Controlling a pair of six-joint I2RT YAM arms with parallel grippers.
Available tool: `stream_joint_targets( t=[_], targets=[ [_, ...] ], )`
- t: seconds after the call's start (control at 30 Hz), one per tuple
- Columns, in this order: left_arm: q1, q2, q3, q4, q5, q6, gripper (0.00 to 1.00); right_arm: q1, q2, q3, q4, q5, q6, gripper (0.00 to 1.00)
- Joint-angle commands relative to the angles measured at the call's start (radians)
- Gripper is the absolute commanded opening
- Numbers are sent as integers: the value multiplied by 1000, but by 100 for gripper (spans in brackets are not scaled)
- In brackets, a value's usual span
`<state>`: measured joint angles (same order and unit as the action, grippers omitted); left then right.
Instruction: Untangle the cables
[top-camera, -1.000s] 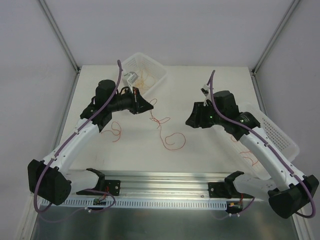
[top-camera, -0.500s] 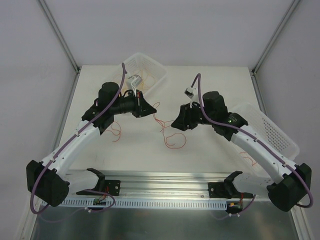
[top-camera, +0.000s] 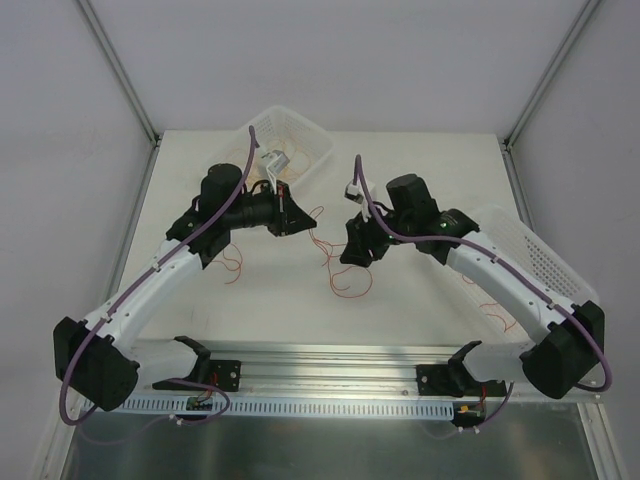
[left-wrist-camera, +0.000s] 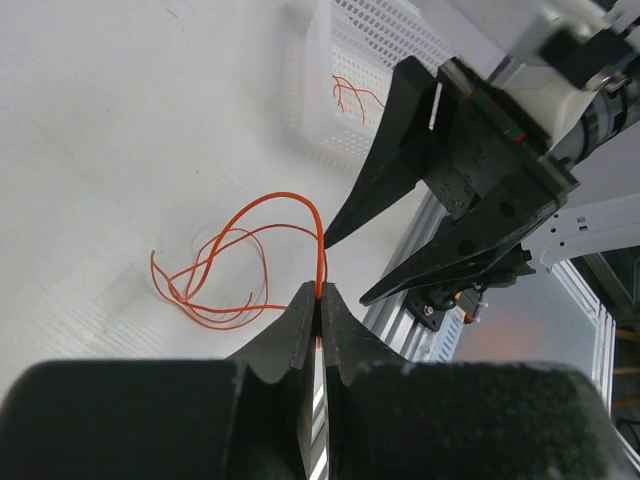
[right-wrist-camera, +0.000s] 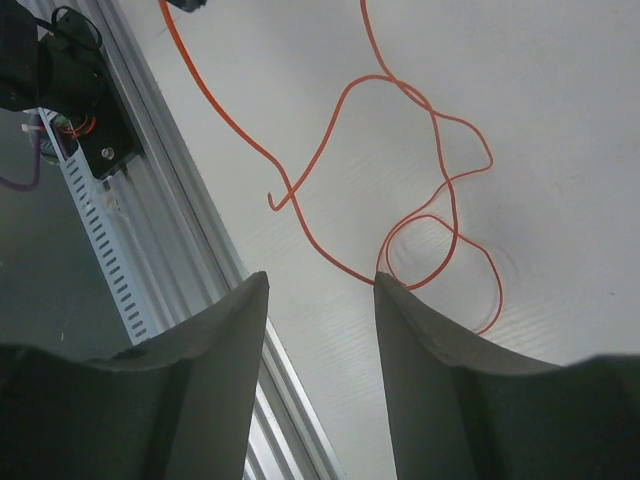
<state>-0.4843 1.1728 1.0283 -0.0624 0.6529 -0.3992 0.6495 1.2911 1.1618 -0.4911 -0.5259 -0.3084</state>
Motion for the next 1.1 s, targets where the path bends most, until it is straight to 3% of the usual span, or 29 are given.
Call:
stream_joint_targets(
  t=[0.0, 0.3, 0.53, 0.8, 1.07],
  targets=[
    [-8, 7, 52, 9, 36, 25, 0, 12, 30, 47, -7, -37, -73, 50],
    [-10, 31, 72, 4, 50, 26, 0, 18, 68, 73, 23, -20, -64, 50],
    [-13, 42, 70, 4, 48, 36, 0, 13, 33, 110, 108, 52, 176, 38],
    [-20, 54, 79, 6, 45, 43, 0, 9, 86, 124, 169, 61, 471, 34],
    [-23, 60, 82, 4, 39, 54, 0, 9, 160, 119, 137, 52, 552, 33]
  ],
)
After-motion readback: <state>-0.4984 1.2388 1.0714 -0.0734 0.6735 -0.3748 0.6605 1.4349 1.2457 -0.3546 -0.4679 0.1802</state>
